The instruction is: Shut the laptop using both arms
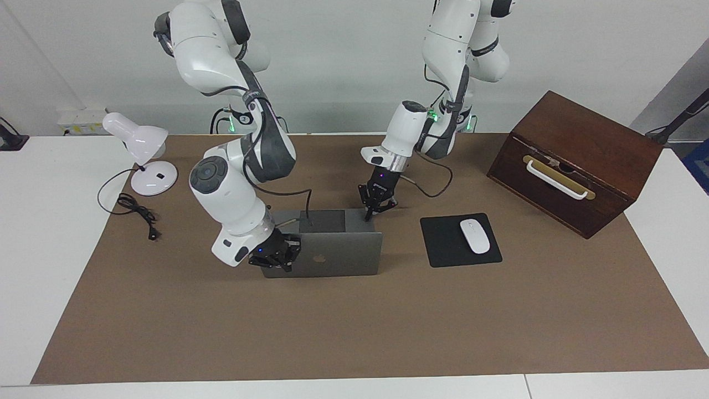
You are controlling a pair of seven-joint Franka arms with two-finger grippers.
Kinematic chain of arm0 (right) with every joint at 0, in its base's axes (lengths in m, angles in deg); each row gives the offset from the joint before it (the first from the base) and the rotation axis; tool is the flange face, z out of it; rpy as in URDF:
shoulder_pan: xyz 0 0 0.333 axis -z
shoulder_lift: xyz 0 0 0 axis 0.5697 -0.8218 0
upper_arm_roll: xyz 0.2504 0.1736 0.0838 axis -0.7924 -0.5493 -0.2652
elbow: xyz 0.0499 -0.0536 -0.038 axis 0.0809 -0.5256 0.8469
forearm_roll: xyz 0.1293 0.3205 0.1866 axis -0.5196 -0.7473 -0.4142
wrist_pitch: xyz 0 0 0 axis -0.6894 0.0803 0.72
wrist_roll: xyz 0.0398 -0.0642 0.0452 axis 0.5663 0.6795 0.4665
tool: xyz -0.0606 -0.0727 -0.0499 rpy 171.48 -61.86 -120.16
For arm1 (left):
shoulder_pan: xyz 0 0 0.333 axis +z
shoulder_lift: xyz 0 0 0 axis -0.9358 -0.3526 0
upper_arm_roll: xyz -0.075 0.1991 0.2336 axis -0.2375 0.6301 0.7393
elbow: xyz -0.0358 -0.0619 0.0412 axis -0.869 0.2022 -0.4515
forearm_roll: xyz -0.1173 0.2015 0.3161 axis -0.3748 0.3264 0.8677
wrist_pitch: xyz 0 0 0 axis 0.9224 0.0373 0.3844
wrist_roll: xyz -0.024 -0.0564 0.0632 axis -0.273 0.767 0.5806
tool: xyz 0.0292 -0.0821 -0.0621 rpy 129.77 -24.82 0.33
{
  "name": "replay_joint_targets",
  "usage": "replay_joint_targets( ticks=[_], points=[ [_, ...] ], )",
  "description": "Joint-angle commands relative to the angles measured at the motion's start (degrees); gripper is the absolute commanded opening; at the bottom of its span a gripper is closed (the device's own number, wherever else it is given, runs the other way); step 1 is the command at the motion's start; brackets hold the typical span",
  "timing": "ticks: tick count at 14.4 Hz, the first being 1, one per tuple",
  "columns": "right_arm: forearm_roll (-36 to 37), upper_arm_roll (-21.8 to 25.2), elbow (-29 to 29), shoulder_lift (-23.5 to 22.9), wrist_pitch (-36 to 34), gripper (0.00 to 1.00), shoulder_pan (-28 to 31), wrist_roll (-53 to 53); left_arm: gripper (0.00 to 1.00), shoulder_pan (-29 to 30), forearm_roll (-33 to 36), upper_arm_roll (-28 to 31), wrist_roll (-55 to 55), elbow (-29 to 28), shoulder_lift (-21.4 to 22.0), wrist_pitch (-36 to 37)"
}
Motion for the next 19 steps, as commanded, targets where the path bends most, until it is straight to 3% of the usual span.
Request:
replay_joint_targets(
  ticks=[1, 19],
  points=[
    [-0.78, -0.56, -5.29, 2.14, 0.44, 0.0, 0.47, -0.2, 0.0, -0.74, -0.68, 0.83, -2.26, -1.45, -4.71, -5.83],
    [-0.69, -0.47, -16.02, 6.81, 1.76, 0.0, 0.56, -0.11, 0.0, -0.48, -0.41, 0.83, -4.29, -2.95, -6.47, -7.69]
  ],
)
